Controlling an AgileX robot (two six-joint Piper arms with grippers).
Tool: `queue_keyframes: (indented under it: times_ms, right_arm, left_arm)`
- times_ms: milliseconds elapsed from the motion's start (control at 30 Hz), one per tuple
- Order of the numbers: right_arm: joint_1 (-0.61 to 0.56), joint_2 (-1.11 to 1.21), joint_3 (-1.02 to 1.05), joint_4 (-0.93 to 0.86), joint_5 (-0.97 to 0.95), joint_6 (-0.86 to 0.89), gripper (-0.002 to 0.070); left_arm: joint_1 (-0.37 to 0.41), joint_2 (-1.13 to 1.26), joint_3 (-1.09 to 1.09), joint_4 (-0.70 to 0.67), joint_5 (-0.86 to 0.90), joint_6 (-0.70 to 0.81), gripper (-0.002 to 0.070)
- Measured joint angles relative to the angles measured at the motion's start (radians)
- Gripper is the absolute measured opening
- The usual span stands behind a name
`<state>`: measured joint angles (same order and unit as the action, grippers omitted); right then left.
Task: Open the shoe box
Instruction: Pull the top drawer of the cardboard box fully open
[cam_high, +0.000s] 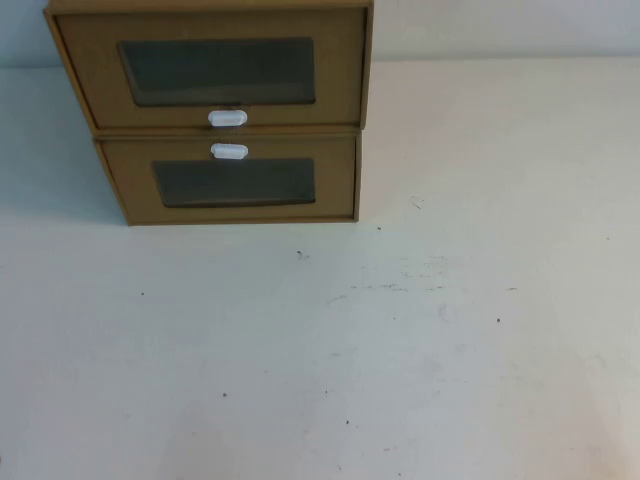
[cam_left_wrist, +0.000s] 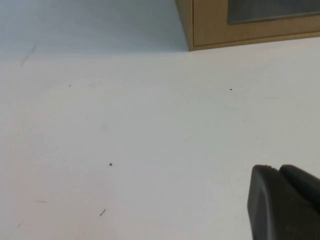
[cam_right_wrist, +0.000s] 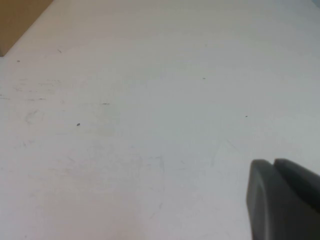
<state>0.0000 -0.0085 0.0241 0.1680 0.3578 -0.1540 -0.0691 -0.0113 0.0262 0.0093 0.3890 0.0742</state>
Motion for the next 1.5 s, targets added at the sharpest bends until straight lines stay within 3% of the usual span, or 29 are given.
queue_keyframes:
  times_ms: [667, 1333, 1500]
  right_arm:
    - [0.0, 0.0, 0.0, 0.0, 0.0, 0.0, -0.0013]
    - [0.0, -0.001, 0.0, 0.0, 0.0, 0.0, -0.0013]
    - [0.0, -0.001, 0.0, 0.0, 0.0, 0.0, -0.0013]
  left_arm:
    - [0.0, 0.0, 0.0, 0.066, -0.002, 0.006, -0.0005]
    - [0.0, 0.0, 0.0, 0.062, -0.016, 0.005, -0.0005]
    - [0.0, 0.0, 0.0, 0.008, -0.049, -0.003, -0.0005]
